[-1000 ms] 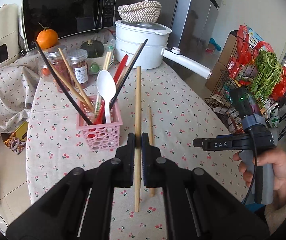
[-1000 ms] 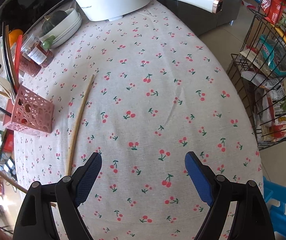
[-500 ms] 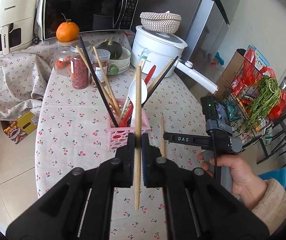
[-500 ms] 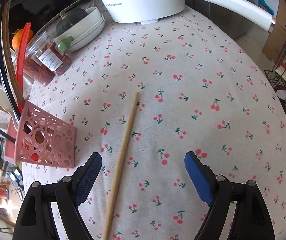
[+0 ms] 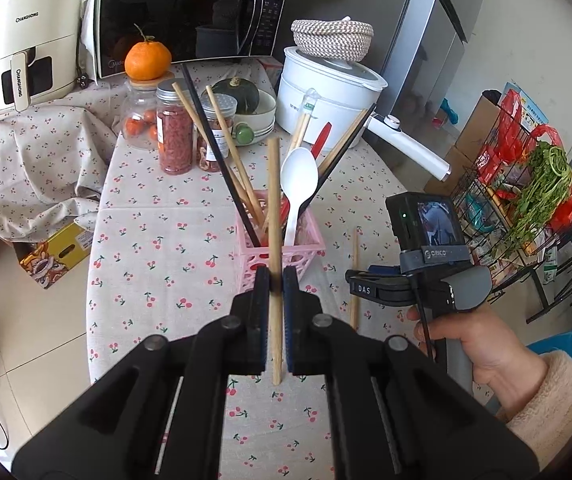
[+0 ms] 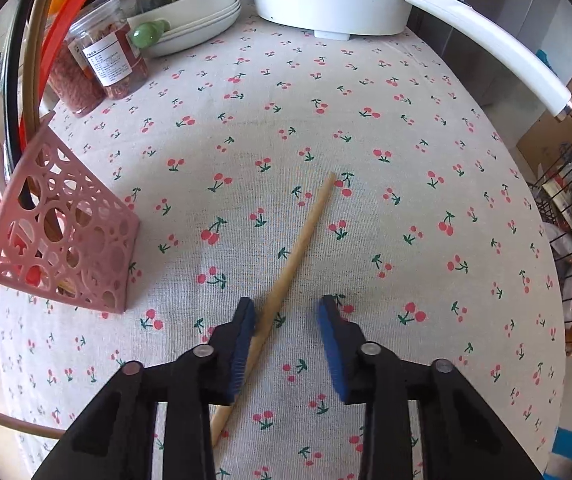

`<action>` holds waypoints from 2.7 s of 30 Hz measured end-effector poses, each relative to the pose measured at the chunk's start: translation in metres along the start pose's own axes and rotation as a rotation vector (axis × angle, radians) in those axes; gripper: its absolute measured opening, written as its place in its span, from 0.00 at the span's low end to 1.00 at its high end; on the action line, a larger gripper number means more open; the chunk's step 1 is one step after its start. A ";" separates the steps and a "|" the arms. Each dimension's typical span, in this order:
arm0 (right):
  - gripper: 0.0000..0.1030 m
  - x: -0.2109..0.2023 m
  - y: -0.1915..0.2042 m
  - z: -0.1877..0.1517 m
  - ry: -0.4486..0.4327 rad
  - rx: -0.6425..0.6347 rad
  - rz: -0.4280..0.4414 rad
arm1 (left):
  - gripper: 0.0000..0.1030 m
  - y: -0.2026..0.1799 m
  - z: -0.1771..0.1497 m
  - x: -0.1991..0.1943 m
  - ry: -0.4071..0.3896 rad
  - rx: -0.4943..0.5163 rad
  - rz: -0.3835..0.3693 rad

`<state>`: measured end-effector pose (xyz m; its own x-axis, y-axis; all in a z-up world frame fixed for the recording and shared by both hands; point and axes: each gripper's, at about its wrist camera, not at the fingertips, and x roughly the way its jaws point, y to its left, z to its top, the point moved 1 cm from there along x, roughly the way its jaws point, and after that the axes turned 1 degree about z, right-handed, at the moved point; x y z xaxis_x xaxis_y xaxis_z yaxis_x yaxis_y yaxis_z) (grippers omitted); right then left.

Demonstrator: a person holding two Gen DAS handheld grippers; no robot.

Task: Organize utensils
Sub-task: 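Carry both wooden chopsticks upright to the basket and lower them in with both tools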

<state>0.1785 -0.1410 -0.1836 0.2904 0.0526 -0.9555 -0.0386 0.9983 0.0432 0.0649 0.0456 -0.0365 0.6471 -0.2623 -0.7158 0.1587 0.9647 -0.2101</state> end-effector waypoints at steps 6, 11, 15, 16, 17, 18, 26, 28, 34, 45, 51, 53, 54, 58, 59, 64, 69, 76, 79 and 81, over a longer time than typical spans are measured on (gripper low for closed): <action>0.07 -0.013 -0.026 -0.007 0.025 0.096 0.156 | 0.07 -0.006 0.000 0.001 -0.011 0.017 0.013; 0.07 -0.050 -0.047 -0.011 -0.062 0.124 0.223 | 0.07 -0.009 0.000 0.001 -0.015 0.020 0.017; 0.07 -0.086 -0.054 -0.015 -0.140 0.100 0.247 | 0.07 -0.013 0.002 0.001 -0.020 0.023 0.015; 0.07 -0.095 -0.056 -0.018 -0.160 0.091 0.256 | 0.07 -0.013 0.003 0.000 -0.024 0.021 0.012; 0.07 -0.104 -0.057 -0.019 -0.180 0.081 0.264 | 0.07 -0.014 0.004 -0.001 -0.028 0.020 0.009; 0.07 -0.114 -0.058 -0.022 -0.203 0.070 0.272 | 0.07 -0.015 0.005 -0.003 -0.035 0.018 0.006; 0.07 -0.184 -0.053 -0.041 -0.378 0.033 0.344 | 0.07 -0.025 0.013 -0.024 -0.105 0.018 -0.021; 0.07 -0.199 -0.051 -0.043 -0.425 0.026 0.370 | 0.07 -0.027 0.015 -0.031 -0.128 0.016 -0.031; 0.07 -0.238 -0.051 -0.047 -0.580 0.020 0.438 | 0.07 -0.030 0.025 -0.053 -0.222 -0.003 -0.060; 0.07 -0.237 -0.061 -0.040 -0.626 0.077 0.465 | 0.07 -0.025 0.043 -0.072 -0.445 -0.059 -0.042; 0.07 -0.229 -0.060 -0.037 -0.615 0.090 0.458 | 0.07 -0.023 0.049 -0.046 -0.457 -0.060 0.022; 0.07 -0.227 -0.059 -0.036 -0.611 0.090 0.453 | 0.07 -0.023 0.050 -0.036 -0.454 -0.045 0.051; 0.07 -0.226 -0.058 -0.036 -0.609 0.089 0.450 | 0.07 -0.022 0.050 -0.032 -0.451 -0.040 0.065; 0.07 -0.221 -0.054 -0.035 -0.596 0.086 0.450 | 0.07 -0.015 0.052 -0.025 -0.472 -0.055 0.145; 0.07 -0.221 -0.053 -0.035 -0.594 0.084 0.450 | 0.07 -0.012 0.054 -0.024 -0.476 -0.065 0.143; 0.07 -0.218 -0.045 -0.034 -0.589 0.067 0.449 | 0.07 -0.010 0.058 -0.009 -0.467 -0.052 0.172; 0.07 -0.218 -0.043 -0.034 -0.597 0.065 0.446 | 0.07 -0.016 0.060 0.015 -0.396 -0.008 0.214; 0.07 -0.222 -0.031 -0.027 -0.636 0.071 0.462 | 0.36 -0.011 0.061 0.009 -0.381 -0.081 0.166; 0.07 -0.224 -0.019 -0.023 -0.661 0.062 0.475 | 0.43 -0.012 0.058 -0.006 -0.386 -0.090 0.158; 0.07 -0.225 -0.008 -0.020 -0.679 0.054 0.486 | 0.56 -0.011 0.053 -0.015 -0.377 -0.097 0.167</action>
<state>0.0945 -0.1612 0.0252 0.7668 0.4637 -0.4438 -0.2677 0.8595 0.4354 0.0930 0.0403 0.0117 0.8885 -0.0590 -0.4550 -0.0302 0.9820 -0.1863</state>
